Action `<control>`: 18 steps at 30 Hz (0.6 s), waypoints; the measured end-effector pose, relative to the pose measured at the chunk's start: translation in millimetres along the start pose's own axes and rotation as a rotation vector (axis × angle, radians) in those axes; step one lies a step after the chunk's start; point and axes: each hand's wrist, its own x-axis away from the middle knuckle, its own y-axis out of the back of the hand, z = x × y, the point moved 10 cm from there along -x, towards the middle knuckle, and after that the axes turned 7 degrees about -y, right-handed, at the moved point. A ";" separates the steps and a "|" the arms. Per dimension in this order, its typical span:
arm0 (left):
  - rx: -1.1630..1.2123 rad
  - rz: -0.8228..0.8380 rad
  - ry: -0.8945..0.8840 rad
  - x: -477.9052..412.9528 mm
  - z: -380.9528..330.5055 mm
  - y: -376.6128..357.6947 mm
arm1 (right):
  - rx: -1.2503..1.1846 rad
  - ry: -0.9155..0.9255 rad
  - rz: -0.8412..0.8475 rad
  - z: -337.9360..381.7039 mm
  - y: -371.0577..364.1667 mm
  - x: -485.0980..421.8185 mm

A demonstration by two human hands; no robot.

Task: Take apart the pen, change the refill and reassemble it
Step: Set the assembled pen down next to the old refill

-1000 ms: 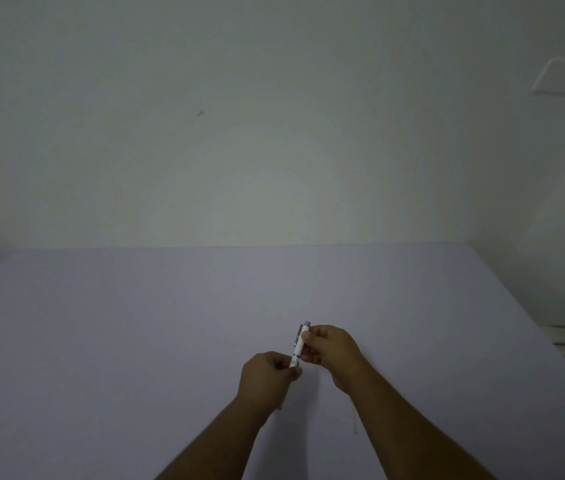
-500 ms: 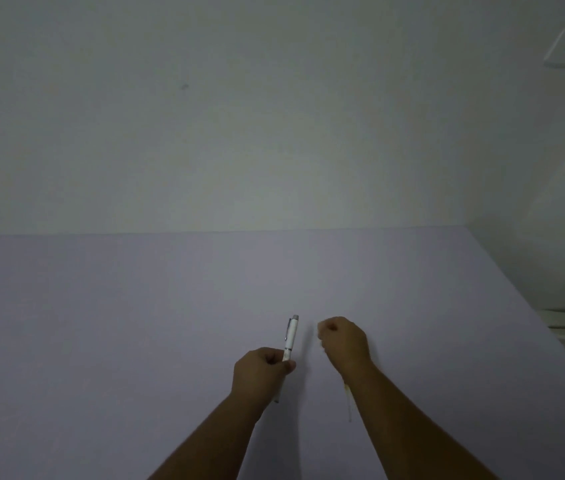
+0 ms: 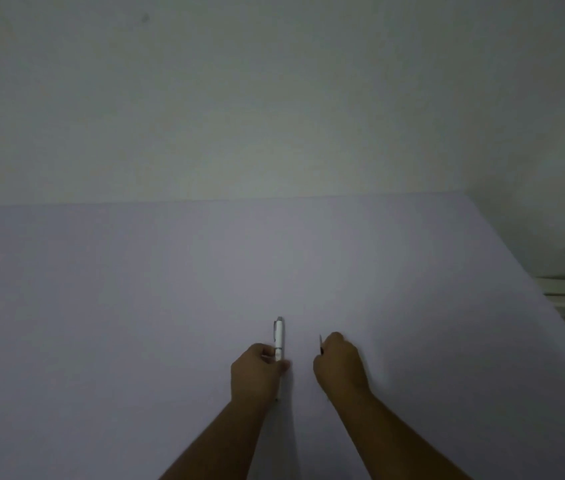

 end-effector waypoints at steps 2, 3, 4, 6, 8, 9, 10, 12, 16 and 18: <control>-0.007 0.000 -0.010 -1.1 -0.5 -4.1 | 0.003 0.026 0.022 6.0 -6.0 0.6; -0.014 0.002 -0.018 -1.5 -2.0 -5.5 | -0.002 0.033 0.033 8.6 -8.4 0.6; -0.017 0.003 -0.025 -1.5 -3.6 -6.5 | -0.009 0.035 0.041 10.2 -10.2 0.1; -0.021 -0.006 -0.040 -2.1 -5.9 -7.0 | -0.025 0.035 0.048 12.9 -12.6 -1.4; -0.028 -0.020 -0.045 -2.7 -6.3 -6.5 | -0.051 0.035 0.050 14.7 -13.2 -2.7; -0.031 -0.024 -0.042 -2.8 -5.7 -6.6 | -0.061 0.034 0.049 15.3 -13.3 -3.4; -0.033 -0.025 -0.036 -2.7 -5.2 -6.8 | -0.071 0.030 0.051 15.7 -13.2 -3.7; -0.033 -0.024 -0.031 -2.7 -5.5 -7.2 | -0.097 0.025 0.055 16.2 -13.9 -5.1; -0.033 -0.017 -0.036 -2.7 -7.3 -9.1 | -0.139 0.027 0.065 17.6 -16.3 -6.1; -0.035 -0.007 -0.032 -2.1 -7.5 -10.6 | -0.150 0.033 0.068 18.0 -17.9 -6.6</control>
